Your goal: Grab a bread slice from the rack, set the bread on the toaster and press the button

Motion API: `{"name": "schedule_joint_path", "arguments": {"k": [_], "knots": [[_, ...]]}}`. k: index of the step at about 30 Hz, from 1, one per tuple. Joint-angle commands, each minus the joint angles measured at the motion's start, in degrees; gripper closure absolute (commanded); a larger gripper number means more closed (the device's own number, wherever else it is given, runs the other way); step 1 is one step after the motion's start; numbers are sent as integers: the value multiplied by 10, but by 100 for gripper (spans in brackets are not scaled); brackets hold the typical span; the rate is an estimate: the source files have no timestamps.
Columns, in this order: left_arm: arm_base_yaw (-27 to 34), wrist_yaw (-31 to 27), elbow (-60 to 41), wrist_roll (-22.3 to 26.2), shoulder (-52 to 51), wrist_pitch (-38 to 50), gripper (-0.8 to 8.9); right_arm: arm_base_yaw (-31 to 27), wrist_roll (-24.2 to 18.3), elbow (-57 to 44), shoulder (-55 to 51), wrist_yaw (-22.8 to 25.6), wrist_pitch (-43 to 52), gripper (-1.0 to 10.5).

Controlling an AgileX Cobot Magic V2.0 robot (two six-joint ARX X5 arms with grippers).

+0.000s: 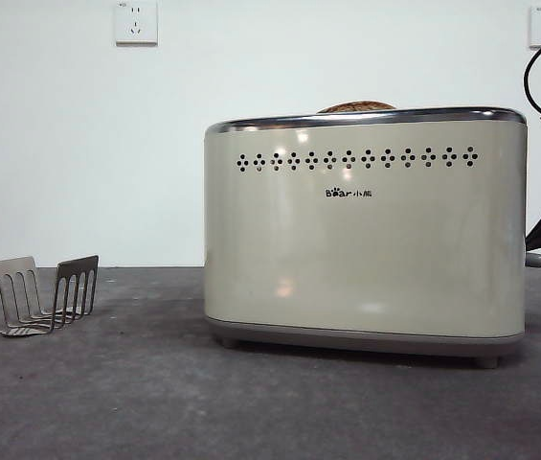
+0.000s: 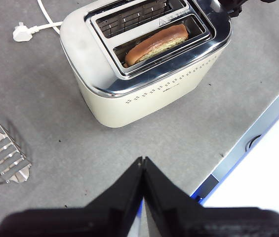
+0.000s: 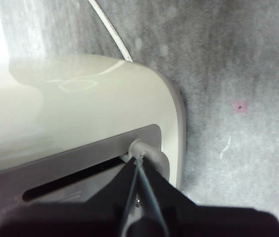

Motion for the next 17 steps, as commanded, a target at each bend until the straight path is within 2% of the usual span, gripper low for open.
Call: {"name": "schedule_joint_path", "arguments": {"k": [1, 17], "knots": [[-1, -2, -1, 11, -2, 2, 821, 6, 1, -23, 17, 50, 1, 954], [-1, -2, -1, 17, -2, 2, 821, 6, 2, -23, -181, 48, 0, 954]]}}
